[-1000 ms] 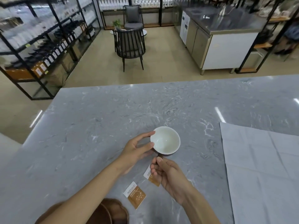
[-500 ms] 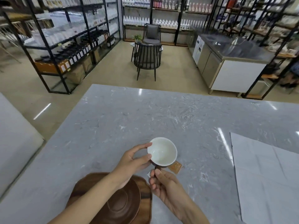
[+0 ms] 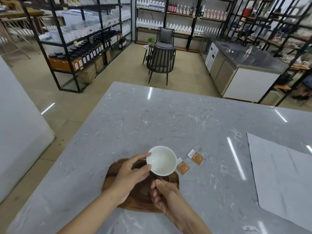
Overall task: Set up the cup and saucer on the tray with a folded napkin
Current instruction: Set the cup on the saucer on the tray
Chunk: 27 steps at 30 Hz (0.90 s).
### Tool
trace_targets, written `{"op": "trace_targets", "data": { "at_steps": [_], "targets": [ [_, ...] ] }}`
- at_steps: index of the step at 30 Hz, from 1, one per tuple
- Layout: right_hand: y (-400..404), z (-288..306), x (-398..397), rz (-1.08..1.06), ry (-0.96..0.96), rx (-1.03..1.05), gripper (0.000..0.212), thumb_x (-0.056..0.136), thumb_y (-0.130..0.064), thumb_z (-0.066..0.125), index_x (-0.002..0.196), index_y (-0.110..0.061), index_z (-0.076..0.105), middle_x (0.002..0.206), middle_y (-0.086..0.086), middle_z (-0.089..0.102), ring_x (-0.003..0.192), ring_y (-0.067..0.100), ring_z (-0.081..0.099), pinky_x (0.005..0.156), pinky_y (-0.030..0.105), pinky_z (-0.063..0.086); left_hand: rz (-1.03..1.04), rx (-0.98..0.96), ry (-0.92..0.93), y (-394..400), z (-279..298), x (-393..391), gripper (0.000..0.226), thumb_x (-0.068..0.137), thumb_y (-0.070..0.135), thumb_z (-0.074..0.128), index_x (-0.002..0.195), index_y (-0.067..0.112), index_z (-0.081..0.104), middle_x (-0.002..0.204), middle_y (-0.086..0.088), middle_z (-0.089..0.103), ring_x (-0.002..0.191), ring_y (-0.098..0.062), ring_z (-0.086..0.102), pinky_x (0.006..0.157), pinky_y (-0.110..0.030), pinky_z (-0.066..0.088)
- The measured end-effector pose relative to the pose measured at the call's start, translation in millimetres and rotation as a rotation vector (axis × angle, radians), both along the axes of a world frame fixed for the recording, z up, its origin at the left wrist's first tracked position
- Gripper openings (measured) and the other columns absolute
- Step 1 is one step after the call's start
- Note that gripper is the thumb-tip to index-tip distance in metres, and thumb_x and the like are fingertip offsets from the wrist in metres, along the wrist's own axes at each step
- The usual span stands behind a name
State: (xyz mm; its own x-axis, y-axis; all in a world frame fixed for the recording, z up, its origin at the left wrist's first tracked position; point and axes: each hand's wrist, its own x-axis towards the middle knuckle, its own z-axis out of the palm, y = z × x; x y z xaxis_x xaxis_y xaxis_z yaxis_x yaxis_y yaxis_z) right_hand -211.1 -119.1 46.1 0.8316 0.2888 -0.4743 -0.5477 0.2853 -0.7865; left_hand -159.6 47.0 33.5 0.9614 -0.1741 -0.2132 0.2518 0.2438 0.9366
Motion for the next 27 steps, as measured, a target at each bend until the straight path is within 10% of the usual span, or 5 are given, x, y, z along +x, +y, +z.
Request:
{"op": "trace_targets", "data": {
  "at_steps": [20,27],
  "targets": [
    [26,-26,-25,0.015,0.035,-0.117,0.034,0.109,-0.022,0.043,0.085,-0.013,0.065,0.066,0.0,0.054,0.058,0.009,0.046,0.054,0.016,0.039,0.128,0.103,0.049,18,-21,-36,0.031,0.088,0.01,0.074,0.105,0.035,0.076,0.121,0.01,0.068,0.103,-0.008,0.072,0.081,-0.02,0.059],
    [22,-35,-32,0.063,0.0,-0.172,0.036,0.108,-0.027,0.044,0.1,-0.008,0.073,0.072,0.004,0.064,0.06,0.011,0.053,0.058,0.02,0.042,0.052,0.267,0.021,20,-27,-36,0.034,0.089,0.015,0.072,0.109,0.042,0.073,0.12,0.004,0.069,0.099,-0.018,0.072,0.094,-0.038,0.06]
  ]
}}
